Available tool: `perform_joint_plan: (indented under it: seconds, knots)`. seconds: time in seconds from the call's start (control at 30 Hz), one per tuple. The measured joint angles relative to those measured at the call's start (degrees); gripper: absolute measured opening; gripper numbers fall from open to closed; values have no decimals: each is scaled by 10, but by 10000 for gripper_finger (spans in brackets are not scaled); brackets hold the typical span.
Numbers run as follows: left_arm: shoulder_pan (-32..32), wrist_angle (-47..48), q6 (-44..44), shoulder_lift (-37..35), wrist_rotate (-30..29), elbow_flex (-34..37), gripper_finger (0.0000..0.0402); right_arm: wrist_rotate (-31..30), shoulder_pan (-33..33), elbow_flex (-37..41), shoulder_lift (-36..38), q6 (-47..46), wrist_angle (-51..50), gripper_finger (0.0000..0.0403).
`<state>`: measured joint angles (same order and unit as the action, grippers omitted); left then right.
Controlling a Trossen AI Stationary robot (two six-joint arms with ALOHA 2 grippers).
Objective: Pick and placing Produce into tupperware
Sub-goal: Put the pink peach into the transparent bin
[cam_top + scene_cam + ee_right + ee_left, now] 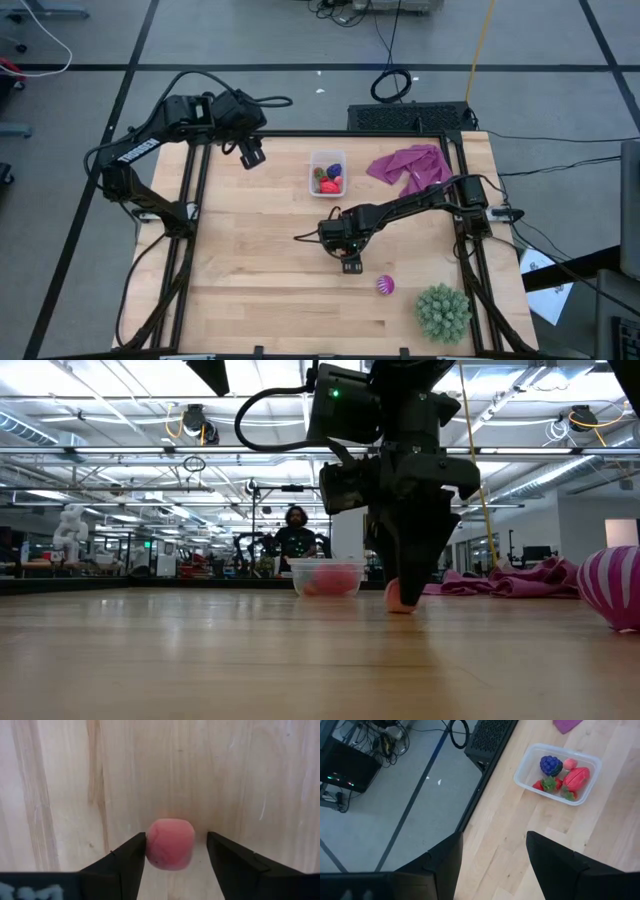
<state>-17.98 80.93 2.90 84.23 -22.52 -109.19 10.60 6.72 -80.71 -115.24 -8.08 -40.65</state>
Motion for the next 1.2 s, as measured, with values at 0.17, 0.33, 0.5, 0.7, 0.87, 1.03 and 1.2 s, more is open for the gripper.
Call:
perform_joint_plan:
  seconds: [0.17, 0.33, 0.5, 0.7, 0.87, 1.03, 1.2]
  knots:
    - [0, 0, 0, 0, 0, 0, 225, -2, 0, 0, 0, 1, 1, 176]
    - [0, 0, -1, 0, 0, 0, 225, -4, -1, 0, 0, 5, 0, 144]
    - [0, 0, -1, 0, 0, 0, 225, 1, -5, -26, 1, 24, -14, 128]
    - [0, 0, 1, 0, 1, 0, 225, -14, -20, -104, 3, 67, -72, 130]
    - [0, 0, 7, 0, 0, 0, 225, -48, -52, -162, 3, 117, -96, 132]
    - [-1, 0, 24, 0, 0, 0, 225, -50, -106, -203, 3, 151, -92, 132]
    - [-15, -1, 44, 0, 0, 0, 225, -49, -165, -219, 3, 171, -54, 132]
